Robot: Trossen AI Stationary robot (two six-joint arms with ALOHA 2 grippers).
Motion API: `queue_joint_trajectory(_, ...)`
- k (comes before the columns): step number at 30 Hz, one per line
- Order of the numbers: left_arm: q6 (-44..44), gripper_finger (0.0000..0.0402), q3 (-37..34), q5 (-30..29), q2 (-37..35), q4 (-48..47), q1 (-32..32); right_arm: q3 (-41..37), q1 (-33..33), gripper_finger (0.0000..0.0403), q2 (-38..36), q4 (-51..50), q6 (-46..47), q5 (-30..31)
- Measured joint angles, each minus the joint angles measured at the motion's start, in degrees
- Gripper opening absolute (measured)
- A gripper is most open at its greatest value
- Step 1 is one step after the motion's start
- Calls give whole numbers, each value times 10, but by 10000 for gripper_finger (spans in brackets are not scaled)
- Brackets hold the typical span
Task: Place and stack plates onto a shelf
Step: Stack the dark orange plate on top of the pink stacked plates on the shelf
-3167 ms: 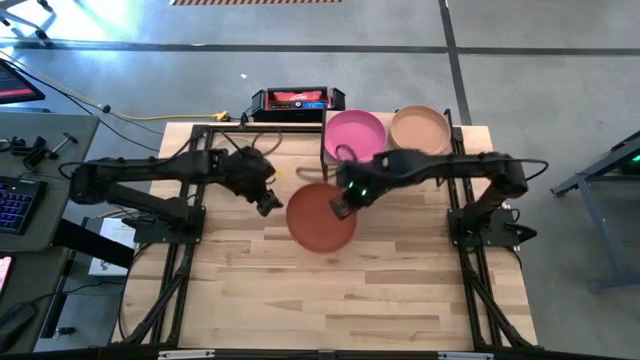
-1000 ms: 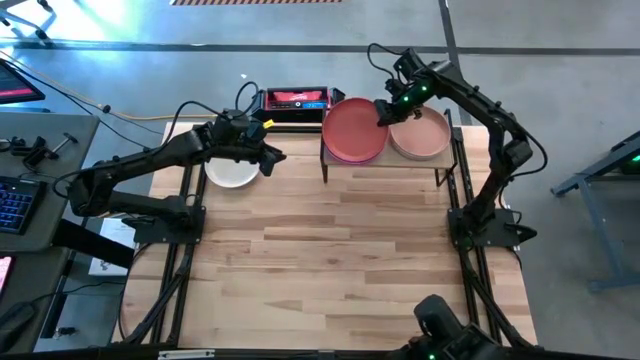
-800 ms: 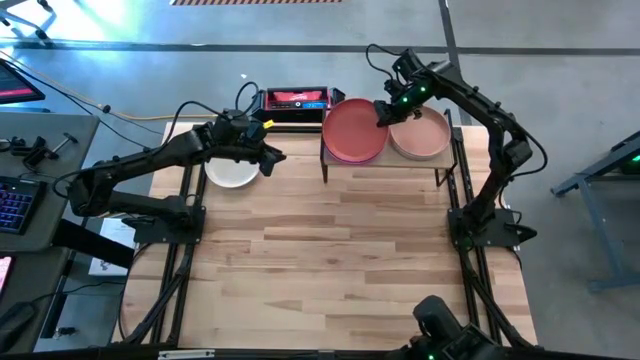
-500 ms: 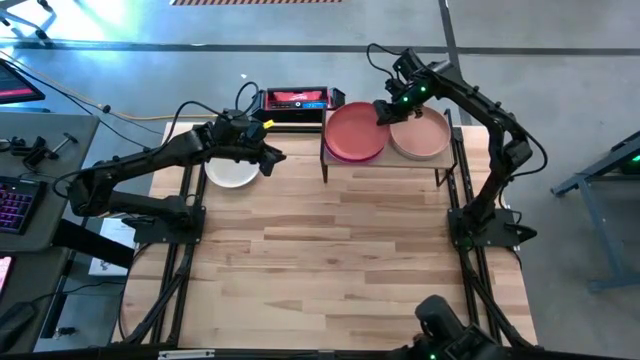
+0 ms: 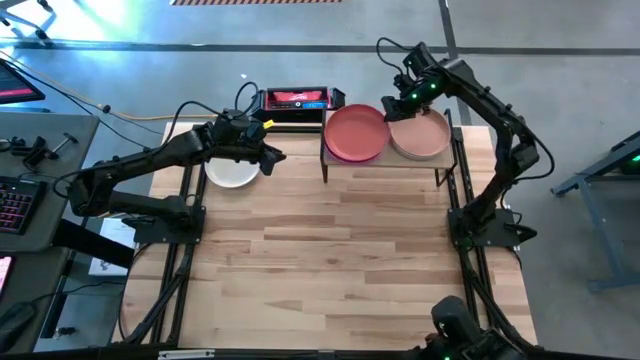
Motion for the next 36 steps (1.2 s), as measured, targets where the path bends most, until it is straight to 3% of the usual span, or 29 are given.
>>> queue_joint_trajectory(36, -15, 117, 0, -15, 0, -31, 0, 0, 62, 103, 0, -26, -1, 81)
